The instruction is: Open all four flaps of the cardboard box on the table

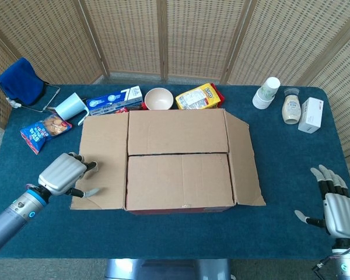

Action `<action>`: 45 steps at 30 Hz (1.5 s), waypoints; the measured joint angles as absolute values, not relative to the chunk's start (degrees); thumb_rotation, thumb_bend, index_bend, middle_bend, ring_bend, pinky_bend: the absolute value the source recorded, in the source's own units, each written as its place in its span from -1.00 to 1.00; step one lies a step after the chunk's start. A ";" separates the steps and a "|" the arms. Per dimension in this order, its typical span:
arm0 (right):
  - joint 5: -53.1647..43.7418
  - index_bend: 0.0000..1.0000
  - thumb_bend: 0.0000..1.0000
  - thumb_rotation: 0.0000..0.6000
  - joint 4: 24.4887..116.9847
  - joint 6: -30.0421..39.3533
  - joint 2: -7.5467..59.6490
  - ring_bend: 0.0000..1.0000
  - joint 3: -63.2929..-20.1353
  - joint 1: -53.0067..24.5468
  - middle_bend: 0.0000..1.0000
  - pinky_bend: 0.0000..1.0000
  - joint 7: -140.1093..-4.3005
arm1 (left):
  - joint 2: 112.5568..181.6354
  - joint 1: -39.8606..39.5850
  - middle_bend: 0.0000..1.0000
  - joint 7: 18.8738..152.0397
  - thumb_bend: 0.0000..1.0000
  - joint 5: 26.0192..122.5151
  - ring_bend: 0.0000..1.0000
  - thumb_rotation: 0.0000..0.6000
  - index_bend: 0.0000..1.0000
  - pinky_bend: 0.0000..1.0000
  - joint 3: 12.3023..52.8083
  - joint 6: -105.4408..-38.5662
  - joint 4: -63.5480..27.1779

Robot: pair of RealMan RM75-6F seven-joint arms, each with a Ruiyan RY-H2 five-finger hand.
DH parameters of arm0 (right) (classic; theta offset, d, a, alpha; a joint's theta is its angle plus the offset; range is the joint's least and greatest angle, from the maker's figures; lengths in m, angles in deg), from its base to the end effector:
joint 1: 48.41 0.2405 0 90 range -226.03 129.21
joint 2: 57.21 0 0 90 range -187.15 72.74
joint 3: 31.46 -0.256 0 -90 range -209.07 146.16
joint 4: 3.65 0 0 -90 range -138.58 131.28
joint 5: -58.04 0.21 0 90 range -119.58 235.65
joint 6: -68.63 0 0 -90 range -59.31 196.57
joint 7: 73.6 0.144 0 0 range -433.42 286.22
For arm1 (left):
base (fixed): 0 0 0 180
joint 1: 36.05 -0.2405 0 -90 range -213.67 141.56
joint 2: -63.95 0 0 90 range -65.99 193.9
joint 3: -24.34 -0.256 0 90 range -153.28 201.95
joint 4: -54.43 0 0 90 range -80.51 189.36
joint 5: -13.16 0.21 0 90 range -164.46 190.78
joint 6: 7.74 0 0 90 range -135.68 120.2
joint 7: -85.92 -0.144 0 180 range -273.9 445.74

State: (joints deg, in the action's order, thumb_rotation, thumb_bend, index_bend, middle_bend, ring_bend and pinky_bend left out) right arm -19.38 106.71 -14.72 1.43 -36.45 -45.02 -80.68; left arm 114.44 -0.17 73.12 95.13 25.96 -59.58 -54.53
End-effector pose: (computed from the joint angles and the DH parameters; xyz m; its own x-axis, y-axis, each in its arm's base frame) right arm -0.2758 -0.1751 0.1683 0.2888 -0.0382 0.9566 -0.9483 0.1262 0.2913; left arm -0.1849 0.2821 0.1315 0.6846 0.2522 0.6839 0.6953 -0.5076 -0.5088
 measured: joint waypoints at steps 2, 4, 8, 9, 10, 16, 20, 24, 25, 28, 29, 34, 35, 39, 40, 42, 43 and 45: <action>-19.47 -1.00 -1.00 1.00 106.73 -14.47 1.45 -1.00 -36.34 -44.95 -1.00 -0.98 -80.67 | 116.40 -0.85 0.22 74.87 -0.79 95.37 -0.16 -0.47 -0.29 -0.11 25.47 -59.88 -51.90; -19.61 -1.00 -1.00 1.00 106.77 -14.21 1.36 -1.00 -36.19 -44.91 -1.00 -0.98 -80.43 | 118.38 -1.37 0.20 76.83 -0.79 95.72 -0.19 -0.47 -0.30 -0.11 25.09 -60.12 -49.34; -19.67 -1.00 -1.00 1.00 106.81 -14.23 1.32 -1.00 -36.07 -44.97 -1.00 -0.98 -80.64 | 120.54 -1.81 0.09 79.42 -0.79 97.14 -0.30 -0.47 -0.30 -0.14 24.74 -60.66 -46.98; -19.71 -1.00 -1.00 1.00 106.89 -14.25 1.31 -1.00 -36.05 -44.99 -1.00 -0.98 -80.69 | 120.72 -1.84 0.02 79.62 -0.79 97.64 -0.35 -0.47 -0.30 -0.16 24.78 -61.00 -46.80; -19.75 -1.00 -1.00 1.00 106.98 -14.29 1.30 -1.00 -36.03 -45.01 -1.00 -0.98 -80.78 | 120.85 -1.89 -0.01 79.84 -0.79 98.30 -0.38 -0.47 -0.30 -0.18 24.87 -61.62 -46.69; -19.71 -1.00 -1.00 1.00 107.15 -14.23 1.19 -1.00 -35.90 -45.10 -1.00 -0.98 -80.77 | 119.48 -3.00 -0.05 81.07 -0.79 101.82 -0.41 -0.47 -0.30 -0.19 25.65 -67.37 -48.05; -19.30 -1.00 -1.00 1.00 107.11 -13.67 1.13 -1.00 -35.97 -44.89 -1.00 -0.98 -80.73 | 117.81 -4.22 -0.05 81.98 -0.79 104.34 -0.42 -0.46 -0.27 -0.20 26.33 -72.07 -49.50; -19.52 -1.00 -1.00 1.00 107.36 -13.40 1.04 -1.00 -35.88 -44.75 -1.00 -0.98 -80.69 | 116.86 -4.37 0.04 83.38 -0.79 106.08 -0.40 -0.46 -0.27 -0.20 27.67 -74.19 -51.40; -19.63 -1.00 -1.00 1.00 107.42 -13.42 1.03 -1.00 -35.85 -44.74 -1.00 -0.98 -80.73 | 116.84 -3.95 0.04 83.40 -0.79 106.09 -0.40 -0.46 -0.27 -0.21 28.04 -73.82 -51.86; -19.67 -1.00 -1.00 1.00 107.49 -13.37 1.02 -1.00 -35.78 -44.74 -1.00 -0.98 -80.77 | 117.21 -2.29 -0.07 82.97 -0.79 105.75 -0.39 -0.47 -0.29 -0.19 29.07 -71.83 -53.02; -19.62 -1.00 -1.00 1.00 107.50 -13.34 1.02 -1.00 -35.78 -44.73 -1.00 -0.98 -80.77 | 117.44 -1.74 -0.13 82.67 -0.79 105.50 -0.39 -0.47 -0.30 -0.19 29.36 -71.07 -53.32; -19.34 -1.00 -1.00 1.00 107.46 -13.07 0.93 -1.00 -35.84 -44.63 -1.00 -0.98 -80.53 | 119.82 2.08 -0.45 79.91 -0.79 102.66 -0.51 -0.47 -0.38 -0.20 31.01 -65.35 -54.63; -19.29 -1.00 -1.00 1.00 107.46 -13.04 0.89 -1.00 -35.85 -44.63 -1.00 -0.98 -80.43 | 120.56 2.95 -0.47 79.07 -0.79 101.78 -0.53 -0.47 -0.40 -0.21 31.36 -64.14 -54.81; -19.16 -1.00 -1.00 1.00 107.37 -12.99 0.73 -1.00 -35.93 -44.63 -1.00 -0.98 -79.94 | 124.22 6.47 -0.51 74.34 -0.79 96.91 -0.55 -0.47 -0.41 -0.23 32.93 -59.99 -55.37; -19.16 -1.00 -1.00 1.00 107.34 -12.96 0.67 -1.00 -35.94 -44.63 -1.00 -0.98 -79.74 | 125.49 7.55 -0.52 72.90 -0.79 95.44 -0.55 -0.46 -0.41 -0.23 33.42 -59.01 -55.46; -19.22 -1.00 -1.00 1.00 107.29 -12.90 0.55 -1.00 -35.92 -44.63 -1.00 -0.98 -79.50 | 127.15 8.98 -0.53 70.92 -0.79 93.46 -0.55 -0.47 -0.41 -0.23 34.07 -57.87 -55.47; -19.26 -1.00 -1.00 1.00 107.26 -12.88 0.50 -1.00 -35.91 -44.63 -1.00 -0.98 -79.39 | 128.01 9.77 -0.53 69.66 -0.79 92.46 -0.55 -0.46 -0.41 -0.23 34.40 -57.33 -55.38; -19.32 -1.00 -1.00 1.00 107.23 -12.87 0.46 -1.00 -35.91 -44.63 -1.00 -0.98 -79.29 | 129.06 10.78 -0.55 67.89 -0.79 91.08 -0.52 -0.46 -0.41 -0.24 34.82 -56.73 -55.25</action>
